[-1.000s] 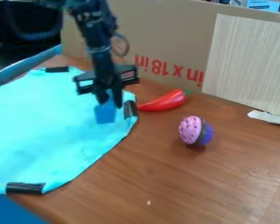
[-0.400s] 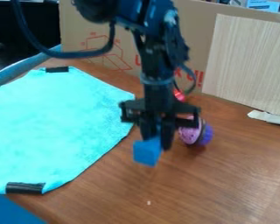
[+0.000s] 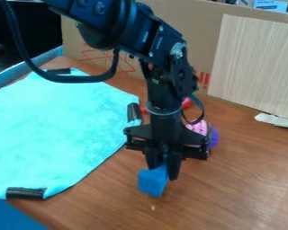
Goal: Move box from cloth to the right side of the table
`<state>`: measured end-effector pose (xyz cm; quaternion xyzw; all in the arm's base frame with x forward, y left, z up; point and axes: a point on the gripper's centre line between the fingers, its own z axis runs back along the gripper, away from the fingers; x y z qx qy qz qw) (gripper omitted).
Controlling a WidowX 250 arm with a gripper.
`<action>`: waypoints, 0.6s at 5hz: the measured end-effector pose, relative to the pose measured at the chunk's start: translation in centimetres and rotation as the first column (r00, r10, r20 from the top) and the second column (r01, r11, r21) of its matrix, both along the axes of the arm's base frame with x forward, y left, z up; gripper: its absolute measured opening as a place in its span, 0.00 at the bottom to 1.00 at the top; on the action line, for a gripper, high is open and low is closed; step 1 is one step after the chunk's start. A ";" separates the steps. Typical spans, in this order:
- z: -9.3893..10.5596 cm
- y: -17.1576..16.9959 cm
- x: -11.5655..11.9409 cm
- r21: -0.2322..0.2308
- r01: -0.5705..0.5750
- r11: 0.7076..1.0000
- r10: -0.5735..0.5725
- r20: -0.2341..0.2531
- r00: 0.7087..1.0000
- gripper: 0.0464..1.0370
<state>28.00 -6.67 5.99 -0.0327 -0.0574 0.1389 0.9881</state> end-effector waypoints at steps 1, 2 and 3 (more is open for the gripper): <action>0.0 0.1 -0.2 0.004 0.004 1.000 -0.004 -0.010 1.000 0.53; 0.6 0.0 0.0 0.003 0.031 1.000 -0.031 0.017 0.999 0.83; 3.4 0.0 -0.5 -0.012 0.067 0.998 -0.066 0.098 0.993 0.97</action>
